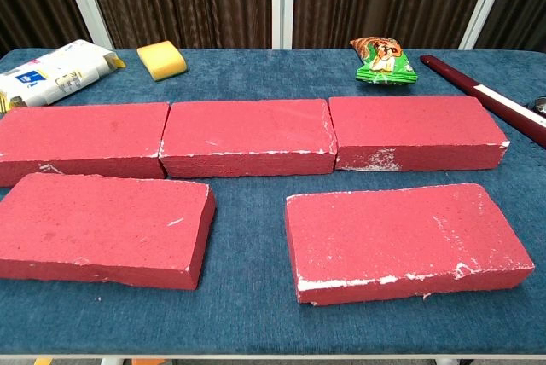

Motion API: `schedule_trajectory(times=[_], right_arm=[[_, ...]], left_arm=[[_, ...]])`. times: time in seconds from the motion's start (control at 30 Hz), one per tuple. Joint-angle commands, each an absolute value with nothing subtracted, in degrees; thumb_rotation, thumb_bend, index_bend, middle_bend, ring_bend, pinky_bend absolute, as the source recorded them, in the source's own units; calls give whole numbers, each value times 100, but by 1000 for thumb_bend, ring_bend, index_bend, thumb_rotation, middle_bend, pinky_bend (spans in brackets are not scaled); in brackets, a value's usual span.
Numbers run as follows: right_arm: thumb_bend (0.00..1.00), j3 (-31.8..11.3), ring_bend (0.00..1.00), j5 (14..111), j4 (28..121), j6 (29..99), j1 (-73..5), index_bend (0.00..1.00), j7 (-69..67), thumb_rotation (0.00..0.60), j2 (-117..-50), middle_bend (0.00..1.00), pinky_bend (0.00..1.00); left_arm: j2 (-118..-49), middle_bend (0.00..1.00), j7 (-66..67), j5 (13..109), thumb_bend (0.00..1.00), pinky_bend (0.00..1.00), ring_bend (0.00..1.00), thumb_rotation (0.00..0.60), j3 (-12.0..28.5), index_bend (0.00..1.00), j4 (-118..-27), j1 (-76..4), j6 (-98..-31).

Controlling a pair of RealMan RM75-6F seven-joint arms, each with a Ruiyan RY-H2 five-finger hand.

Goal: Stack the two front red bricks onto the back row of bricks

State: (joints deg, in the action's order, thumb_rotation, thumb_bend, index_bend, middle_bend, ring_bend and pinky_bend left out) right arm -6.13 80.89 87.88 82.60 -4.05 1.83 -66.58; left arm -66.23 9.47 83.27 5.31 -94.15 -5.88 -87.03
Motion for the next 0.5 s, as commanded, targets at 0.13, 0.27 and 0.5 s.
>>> schedule_trajectory(times=[0.13, 0.27, 0.5], right_arm=[[0, -601, 0, 8123, 8816, 8251, -424, 0, 146, 600, -6643, 0, 0], [0, -562, 0, 8182, 8901, 8217, -439, 0, 112, 600, -6579, 0, 0], [0, -318, 0, 8624, 9157, 8103, -518, 0, 224, 600, -6323, 0, 0]], left_arm=[[-6594, 0, 892, 8333, 0, 0, 0, 600, 515, 2, -9490, -582, -8696], [-6574, 0, 850, 8332, 0, 0, 0, 600, 493, 2, -9538, -583, -8663], [-6508, 0, 786, 8346, 0, 0, 0, 600, 431, 2, -9609, -584, -8579]])
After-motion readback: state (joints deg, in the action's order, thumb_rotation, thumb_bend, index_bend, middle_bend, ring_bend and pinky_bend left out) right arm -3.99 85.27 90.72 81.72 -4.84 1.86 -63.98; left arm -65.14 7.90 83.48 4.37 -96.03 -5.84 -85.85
